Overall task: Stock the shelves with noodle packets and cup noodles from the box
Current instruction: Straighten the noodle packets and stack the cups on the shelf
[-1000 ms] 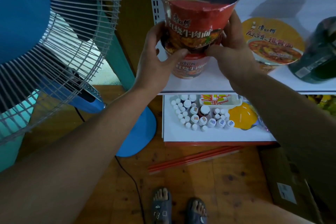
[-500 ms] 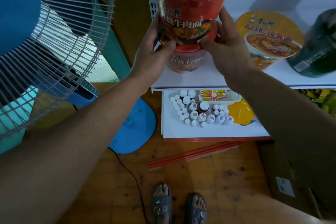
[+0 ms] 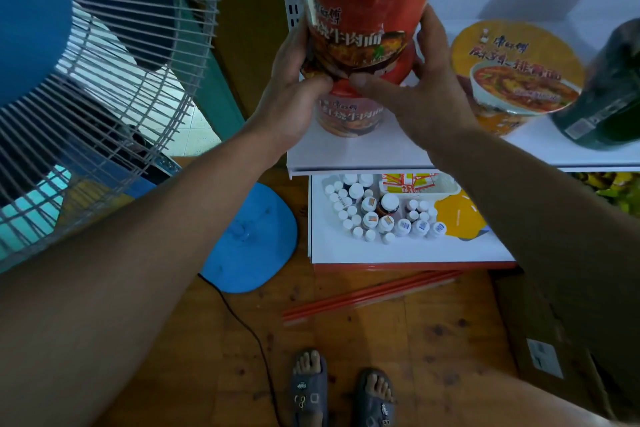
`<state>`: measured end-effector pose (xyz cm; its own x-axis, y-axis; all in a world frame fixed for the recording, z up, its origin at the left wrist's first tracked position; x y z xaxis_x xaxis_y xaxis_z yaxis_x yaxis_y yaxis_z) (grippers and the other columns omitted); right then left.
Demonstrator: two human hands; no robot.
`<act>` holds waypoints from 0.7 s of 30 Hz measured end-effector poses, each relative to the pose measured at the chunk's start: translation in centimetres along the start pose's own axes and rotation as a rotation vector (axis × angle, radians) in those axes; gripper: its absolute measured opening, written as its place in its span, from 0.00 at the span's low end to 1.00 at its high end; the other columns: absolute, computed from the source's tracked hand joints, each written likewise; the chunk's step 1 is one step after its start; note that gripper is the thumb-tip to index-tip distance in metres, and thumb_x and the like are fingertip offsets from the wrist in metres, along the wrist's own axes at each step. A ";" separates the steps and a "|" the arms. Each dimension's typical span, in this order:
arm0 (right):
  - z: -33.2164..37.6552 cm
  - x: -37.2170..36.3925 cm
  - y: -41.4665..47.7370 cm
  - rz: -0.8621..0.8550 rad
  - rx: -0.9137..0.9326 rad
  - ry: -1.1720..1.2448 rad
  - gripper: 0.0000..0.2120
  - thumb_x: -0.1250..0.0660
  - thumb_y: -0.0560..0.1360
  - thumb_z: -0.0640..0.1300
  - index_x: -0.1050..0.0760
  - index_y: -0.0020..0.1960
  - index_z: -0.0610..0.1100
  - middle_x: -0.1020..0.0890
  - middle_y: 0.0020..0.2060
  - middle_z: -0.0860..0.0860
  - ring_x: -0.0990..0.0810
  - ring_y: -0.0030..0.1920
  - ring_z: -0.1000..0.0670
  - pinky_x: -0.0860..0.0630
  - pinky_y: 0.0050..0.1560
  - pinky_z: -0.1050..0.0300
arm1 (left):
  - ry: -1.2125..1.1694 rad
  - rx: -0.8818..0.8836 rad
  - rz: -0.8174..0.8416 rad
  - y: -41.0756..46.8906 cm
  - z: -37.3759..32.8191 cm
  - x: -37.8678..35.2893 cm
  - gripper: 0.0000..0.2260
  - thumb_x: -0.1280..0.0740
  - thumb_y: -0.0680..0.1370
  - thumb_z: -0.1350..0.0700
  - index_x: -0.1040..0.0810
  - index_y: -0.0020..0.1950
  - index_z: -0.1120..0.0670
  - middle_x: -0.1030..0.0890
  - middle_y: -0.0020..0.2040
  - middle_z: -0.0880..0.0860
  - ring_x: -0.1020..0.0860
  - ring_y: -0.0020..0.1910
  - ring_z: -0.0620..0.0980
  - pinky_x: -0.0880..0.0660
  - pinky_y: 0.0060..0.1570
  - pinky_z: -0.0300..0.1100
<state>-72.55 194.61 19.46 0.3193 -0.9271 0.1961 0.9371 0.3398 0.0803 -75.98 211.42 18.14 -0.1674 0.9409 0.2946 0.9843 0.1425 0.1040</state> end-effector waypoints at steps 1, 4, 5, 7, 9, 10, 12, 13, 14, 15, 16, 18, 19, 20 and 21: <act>0.1 0.0 0.2 -0.012 0.003 0.008 0.46 0.23 0.71 0.44 0.48 0.79 0.48 0.26 0.66 0.56 0.26 0.64 0.61 0.24 0.65 0.53 | -0.002 -0.006 -0.003 -0.1 -0.1 0.0 0.35 0.37 0.74 0.58 0.44 0.80 0.49 0.35 0.76 0.51 0.35 0.74 0.47 0.31 0.70 0.48; 0.1 0.1 0.6 -0.010 -0.011 0.037 0.42 0.25 0.73 0.42 0.46 0.79 0.48 0.23 0.60 0.59 0.24 0.59 0.65 0.22 0.58 0.63 | -0.019 -0.034 -0.044 -0.6 0.2 0.2 0.33 0.34 0.75 0.53 0.41 0.79 0.50 0.33 0.76 0.51 0.34 0.74 0.48 0.31 0.70 0.54; 0.0 0.2 0.6 -0.001 -0.011 0.037 0.42 0.25 0.73 0.42 0.46 0.79 0.49 0.24 0.59 0.60 0.24 0.59 0.65 0.22 0.56 0.65 | -0.026 -0.041 -0.057 -0.8 0.4 0.2 0.33 0.34 0.75 0.51 0.40 0.79 0.50 0.33 0.76 0.51 0.34 0.74 0.49 0.32 0.70 0.56; 0.0 0.2 0.3 0.013 -0.008 0.045 0.41 0.26 0.74 0.40 0.46 0.79 0.48 0.24 0.62 0.58 0.25 0.61 0.63 0.23 0.55 0.68 | -0.040 -0.040 -0.070 -1.2 0.7 0.1 0.34 0.33 0.76 0.50 0.41 0.79 0.51 0.35 0.77 0.52 0.35 0.75 0.50 0.33 0.72 0.57; -0.1 0.1 -0.2 0.011 0.008 0.054 0.41 0.27 0.74 0.38 0.46 0.79 0.46 0.25 0.66 0.53 0.26 0.66 0.58 0.23 0.57 0.66 | -0.047 -0.024 -0.082 -1.4 0.8 -0.1 0.33 0.35 0.77 0.52 0.42 0.80 0.51 0.37 0.78 0.51 0.37 0.76 0.49 0.35 0.73 0.55; -0.2 0.1 -0.4 0.002 0.016 0.051 0.41 0.27 0.74 0.38 0.47 0.79 0.45 0.26 0.67 0.52 0.27 0.67 0.56 0.24 0.60 0.65 | -0.049 -0.014 -0.088 -1.4 0.7 -0.2 0.33 0.36 0.77 0.53 0.43 0.80 0.51 0.37 0.78 0.51 0.37 0.76 0.48 0.35 0.74 0.53; -0.4 0.0 -0.6 -0.024 0.025 0.038 0.42 0.27 0.74 0.38 0.47 0.80 0.45 0.28 0.69 0.51 0.28 0.69 0.55 0.25 0.64 0.61 | -0.052 -0.014 -0.088 -1.4 0.5 -0.3 0.32 0.38 0.77 0.56 0.43 0.80 0.52 0.37 0.78 0.51 0.37 0.76 0.47 0.36 0.74 0.50; -0.5 0.0 -0.6 -0.032 0.026 0.033 0.42 0.26 0.74 0.39 0.47 0.80 0.46 0.29 0.69 0.51 0.29 0.69 0.54 0.25 0.65 0.59 | -0.054 -0.019 -0.083 -1.3 0.4 -0.3 0.32 0.38 0.76 0.57 0.43 0.80 0.53 0.37 0.78 0.51 0.37 0.75 0.47 0.35 0.74 0.49; -0.5 0.0 -0.7 -0.038 0.027 0.026 0.42 0.26 0.74 0.39 0.47 0.80 0.46 0.29 0.70 0.51 0.29 0.70 0.54 0.25 0.65 0.57 | -0.056 -0.023 -0.080 -1.3 0.4 -0.2 0.32 0.39 0.76 0.57 0.43 0.80 0.53 0.37 0.78 0.51 0.37 0.75 0.46 0.35 0.74 0.49; -0.5 0.0 -0.7 -0.040 0.029 0.021 0.43 0.26 0.74 0.40 0.47 0.80 0.46 0.29 0.69 0.51 0.29 0.70 0.55 0.25 0.66 0.56 | -0.053 -0.023 -0.078 -1.3 0.3 -0.2 0.32 0.39 0.76 0.57 0.43 0.80 0.53 0.37 0.78 0.51 0.37 0.76 0.47 0.35 0.74 0.50; -0.4 -0.1 -0.8 -0.043 0.030 0.019 0.42 0.26 0.74 0.40 0.47 0.80 0.46 0.28 0.69 0.52 0.29 0.69 0.55 0.25 0.66 0.56 | -0.048 -0.022 -0.078 -1.4 0.4 -0.2 0.32 0.39 0.76 0.56 0.43 0.80 0.52 0.37 0.78 0.51 0.38 0.76 0.47 0.35 0.74 0.51; -0.5 -0.3 -1.1 -0.053 0.026 0.031 0.41 0.26 0.74 0.39 0.46 0.79 0.47 0.27 0.67 0.53 0.28 0.68 0.56 0.24 0.64 0.59 | -0.033 -0.030 -0.086 -1.7 0.5 -0.1 0.32 0.38 0.76 0.54 0.43 0.80 0.51 0.38 0.78 0.51 0.38 0.76 0.47 0.35 0.73 0.52; -0.5 -0.4 -1.2 -0.055 0.023 0.039 0.41 0.27 0.74 0.38 0.46 0.79 0.47 0.27 0.66 0.54 0.28 0.68 0.56 0.24 0.63 0.61 | -0.030 -0.037 -0.090 -2.0 0.5 0.0 0.32 0.38 0.77 0.53 0.42 0.80 0.51 0.38 0.78 0.51 0.38 0.76 0.47 0.35 0.73 0.52; -0.5 -0.4 -1.3 -0.055 0.020 0.043 0.41 0.27 0.74 0.38 0.46 0.79 0.47 0.28 0.67 0.54 0.28 0.68 0.56 0.25 0.62 0.62 | -0.027 -0.037 -0.096 -2.1 0.5 0.0 0.32 0.38 0.77 0.53 0.42 0.80 0.52 0.38 0.78 0.51 0.39 0.76 0.47 0.35 0.73 0.51; -0.4 -0.4 -1.2 -0.056 0.019 0.042 0.41 0.26 0.74 0.38 0.46 0.79 0.47 0.28 0.67 0.53 0.28 0.69 0.56 0.25 0.63 0.62 | -0.024 -0.034 -0.102 -2.2 0.6 0.1 0.31 0.38 0.77 0.53 0.42 0.80 0.52 0.38 0.78 0.50 0.39 0.76 0.46 0.35 0.74 0.49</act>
<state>-73.75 194.50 18.85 0.2723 -0.9505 0.1496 0.9510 0.2896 0.1088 -78.12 211.36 17.40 -0.2653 0.9290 0.2579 0.9596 0.2284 0.1643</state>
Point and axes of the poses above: each hand's wrist, its own y-axis towards the middle knuckle, its own x-axis out of the back of the hand, z = x × y, the point moved 4 cm from there along y, towards the middle knuckle
